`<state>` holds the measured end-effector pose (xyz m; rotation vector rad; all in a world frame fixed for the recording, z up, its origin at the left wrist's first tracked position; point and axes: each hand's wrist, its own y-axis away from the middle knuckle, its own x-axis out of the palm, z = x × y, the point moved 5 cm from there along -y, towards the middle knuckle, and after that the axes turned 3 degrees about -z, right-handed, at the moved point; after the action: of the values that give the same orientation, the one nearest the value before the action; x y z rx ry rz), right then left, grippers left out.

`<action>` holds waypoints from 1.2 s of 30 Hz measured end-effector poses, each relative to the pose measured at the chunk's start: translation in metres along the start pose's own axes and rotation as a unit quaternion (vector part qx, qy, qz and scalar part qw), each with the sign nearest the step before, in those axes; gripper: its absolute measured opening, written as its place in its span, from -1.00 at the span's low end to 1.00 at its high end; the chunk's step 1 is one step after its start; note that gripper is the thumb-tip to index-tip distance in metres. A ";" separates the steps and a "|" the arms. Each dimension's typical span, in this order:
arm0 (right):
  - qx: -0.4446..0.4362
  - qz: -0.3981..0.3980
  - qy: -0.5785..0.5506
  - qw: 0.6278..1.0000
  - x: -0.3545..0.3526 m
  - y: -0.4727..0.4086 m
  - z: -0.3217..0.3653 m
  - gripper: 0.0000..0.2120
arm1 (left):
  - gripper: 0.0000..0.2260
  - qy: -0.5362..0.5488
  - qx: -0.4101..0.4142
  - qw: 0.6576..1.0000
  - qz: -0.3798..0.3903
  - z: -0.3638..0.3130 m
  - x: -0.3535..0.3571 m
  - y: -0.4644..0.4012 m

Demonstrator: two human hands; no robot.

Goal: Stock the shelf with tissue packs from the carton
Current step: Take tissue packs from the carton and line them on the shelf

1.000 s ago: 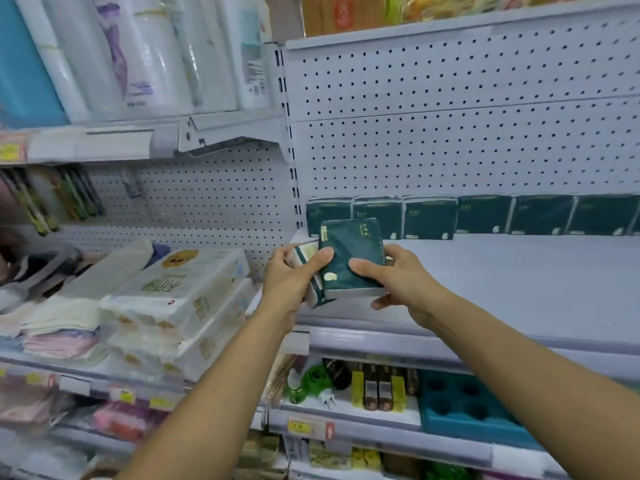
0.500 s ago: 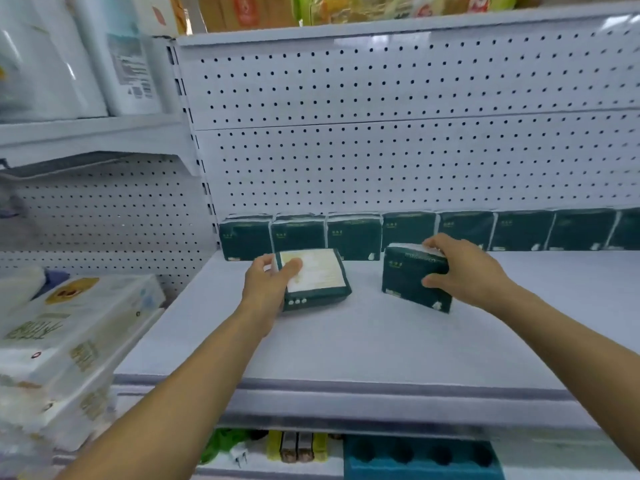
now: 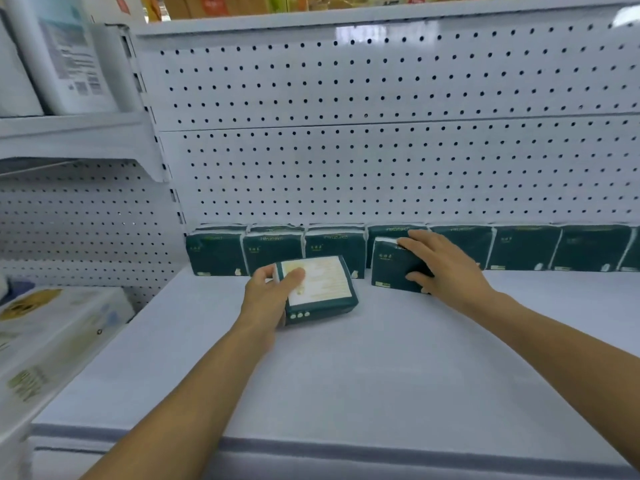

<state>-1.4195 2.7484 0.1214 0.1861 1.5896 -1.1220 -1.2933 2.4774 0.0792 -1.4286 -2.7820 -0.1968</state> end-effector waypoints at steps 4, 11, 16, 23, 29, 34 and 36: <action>-0.087 -0.028 0.034 0.995 0.013 -0.018 -0.007 -0.38 | -0.62 0.008 -0.004 1.000 0.009 -0.002 0.008 -0.001; -0.134 -0.055 0.064 0.987 0.029 -0.037 -0.018 -0.36 | -0.65 0.015 -0.018 0.999 0.025 -0.005 0.016 -0.005; -0.138 -0.090 0.036 0.986 0.015 -0.028 0.001 -0.15 | -0.73 0.039 -0.035 0.998 0.040 -0.009 0.025 -0.002; -0.103 -0.053 -0.305 0.945 -0.005 0.006 0.065 -0.64 | -0.65 0.068 -0.048 0.993 0.081 -0.021 0.041 0.015; 0.190 0.020 -0.530 0.826 -0.006 0.009 0.055 -0.84 | -0.42 0.064 -0.059 0.988 0.127 -0.026 0.045 0.023; 0.233 0.016 -0.559 0.796 -0.009 0.018 0.047 -0.81 | -0.66 0.025 -0.017 0.987 0.159 -0.029 0.056 0.031; 0.240 0.016 -0.566 0.788 -0.014 0.020 0.043 -0.81 | -0.73 0.017 -0.006 0.986 0.165 -0.030 0.060 0.032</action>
<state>-1.3726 2.7340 0.1247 -0.1324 0.2118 -1.2238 -1.3034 2.5411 0.1160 -1.8377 -2.4718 -0.2292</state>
